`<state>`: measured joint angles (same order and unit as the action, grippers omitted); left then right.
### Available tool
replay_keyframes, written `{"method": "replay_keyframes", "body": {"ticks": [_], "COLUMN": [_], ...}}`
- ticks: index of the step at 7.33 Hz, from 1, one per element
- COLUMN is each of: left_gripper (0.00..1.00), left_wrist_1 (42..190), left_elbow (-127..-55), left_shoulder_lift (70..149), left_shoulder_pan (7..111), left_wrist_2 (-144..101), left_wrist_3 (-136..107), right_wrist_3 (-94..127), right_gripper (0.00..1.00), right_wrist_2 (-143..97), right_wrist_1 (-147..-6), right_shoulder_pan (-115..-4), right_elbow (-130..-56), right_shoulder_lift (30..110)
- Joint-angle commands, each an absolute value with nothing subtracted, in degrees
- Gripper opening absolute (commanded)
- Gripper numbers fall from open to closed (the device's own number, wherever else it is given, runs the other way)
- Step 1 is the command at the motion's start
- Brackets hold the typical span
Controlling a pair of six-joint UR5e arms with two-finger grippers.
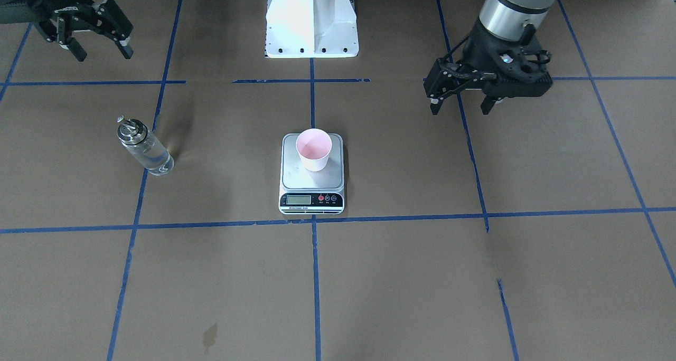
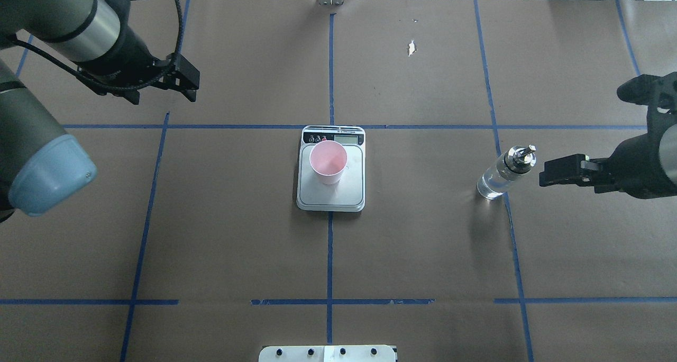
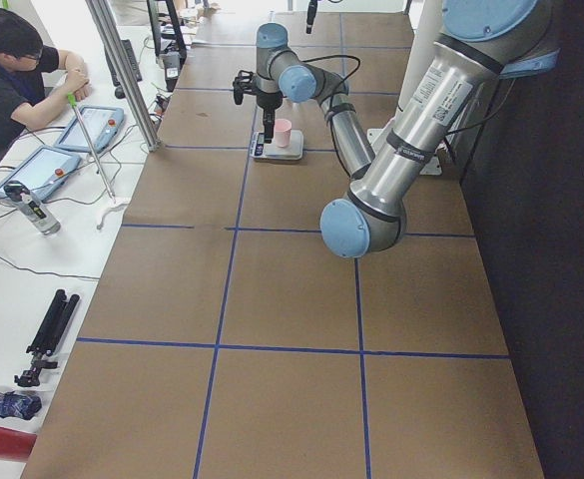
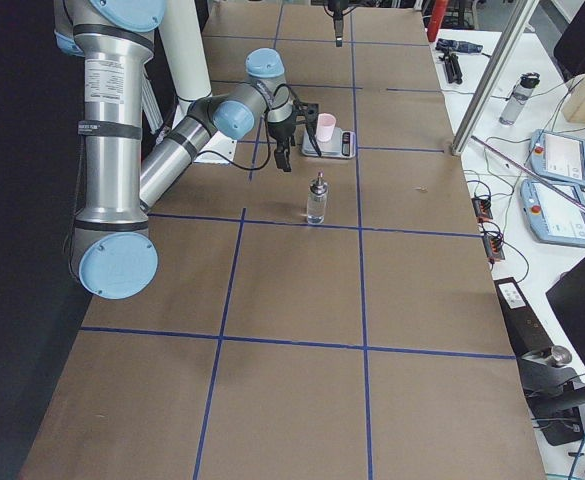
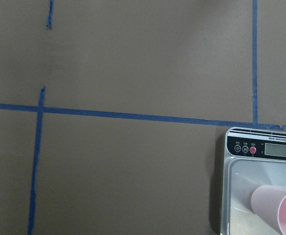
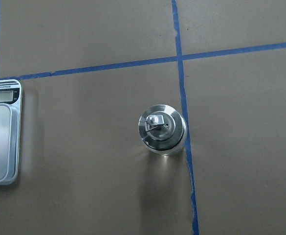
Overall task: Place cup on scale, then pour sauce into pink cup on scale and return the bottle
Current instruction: 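Open the left gripper and withdraw it while the right gripper approaches the bottle, then close the right gripper around the glass sauce bottle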
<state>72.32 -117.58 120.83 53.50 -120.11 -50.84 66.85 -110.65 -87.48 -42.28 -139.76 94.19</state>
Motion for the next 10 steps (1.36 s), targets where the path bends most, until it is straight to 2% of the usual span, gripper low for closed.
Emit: {"method": "replay_keyframes", "body": {"ticks": [1, 2, 4, 8, 10], "left_gripper": [1.00, 1.00, 1.00, 1.00, 1.00], "left_wrist_1": [71.6, 71.6, 72.2, 72.4, 72.4], "left_elbow": [-118.0, -118.0, -117.6, -117.2, -117.1], "left_shoulder_lift": [118.2, 118.1, 115.2, 114.7, 114.6], "left_shoulder_pan": [57.9, 58.6, 60.0, 60.5, 60.5], "left_wrist_2": [-120.0, -120.0, -120.2, -120.2, -120.2], "left_wrist_3": [-41.1, -39.7, -33.2, -31.6, -31.6], "right_wrist_3": [68.6, 69.3, 71.7, 72.5, 72.3], "right_gripper": [1.00, 1.00, 1.00, 1.00, 1.00], "right_wrist_2": [-95.9, -88.4, -76.4, -53.7, -47.5], "right_wrist_1": [-78.9, -69.9, -52.4, -41.3, -40.1], "right_shoulder_pan": [-31.5, -26.0, -20.2, -11.2, -8.9], "right_elbow": [-139.8, -139.1, -130.7, -120.1, -118.0], "right_shoulder_lift": [101.0, 107.7, 110.7, 110.4, 109.3]}}
